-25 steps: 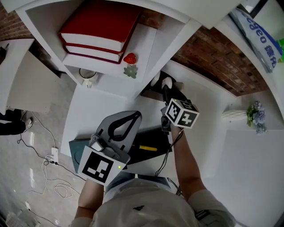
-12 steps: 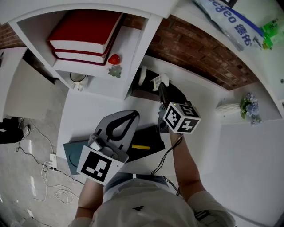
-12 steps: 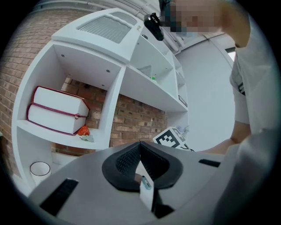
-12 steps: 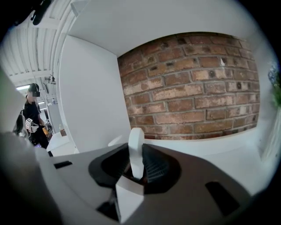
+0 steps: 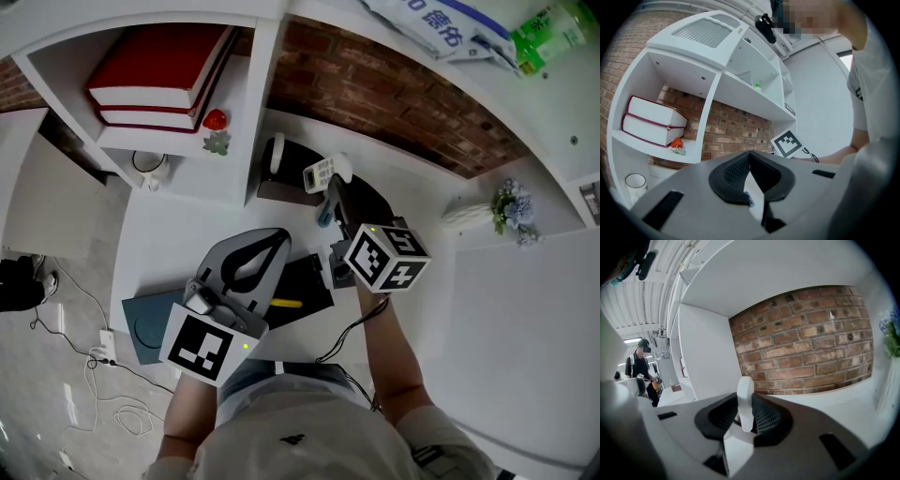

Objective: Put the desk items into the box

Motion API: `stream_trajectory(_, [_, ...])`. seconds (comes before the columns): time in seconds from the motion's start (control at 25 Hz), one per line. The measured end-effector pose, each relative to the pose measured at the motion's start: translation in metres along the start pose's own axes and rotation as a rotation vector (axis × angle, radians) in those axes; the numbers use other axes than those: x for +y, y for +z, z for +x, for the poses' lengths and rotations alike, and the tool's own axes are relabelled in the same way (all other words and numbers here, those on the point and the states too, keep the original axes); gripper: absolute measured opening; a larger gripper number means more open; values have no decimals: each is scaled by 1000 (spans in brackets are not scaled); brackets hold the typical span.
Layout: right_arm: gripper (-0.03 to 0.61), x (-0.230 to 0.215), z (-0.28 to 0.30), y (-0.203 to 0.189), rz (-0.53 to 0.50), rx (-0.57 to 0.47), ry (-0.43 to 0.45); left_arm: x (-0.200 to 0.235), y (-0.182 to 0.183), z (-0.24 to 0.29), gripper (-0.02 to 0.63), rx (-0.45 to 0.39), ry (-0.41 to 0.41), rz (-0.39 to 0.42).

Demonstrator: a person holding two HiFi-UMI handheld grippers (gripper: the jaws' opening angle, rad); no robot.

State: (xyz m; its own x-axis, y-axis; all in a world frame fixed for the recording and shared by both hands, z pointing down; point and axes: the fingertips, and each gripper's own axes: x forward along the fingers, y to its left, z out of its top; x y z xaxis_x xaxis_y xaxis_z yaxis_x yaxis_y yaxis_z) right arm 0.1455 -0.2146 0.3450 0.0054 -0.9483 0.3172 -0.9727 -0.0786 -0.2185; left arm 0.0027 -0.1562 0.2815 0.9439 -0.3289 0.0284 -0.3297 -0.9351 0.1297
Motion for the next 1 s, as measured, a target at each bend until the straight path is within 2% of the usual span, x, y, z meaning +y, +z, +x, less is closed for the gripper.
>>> stream_trajectory(0.48, [102,18,-43,-10,16,20,127,-24,2,-11,12,-21,87,-5])
stream_trajectory(1.0, [102,29,-71,-59,11,131,263,-40,-5,-26,12,-11,237,4])
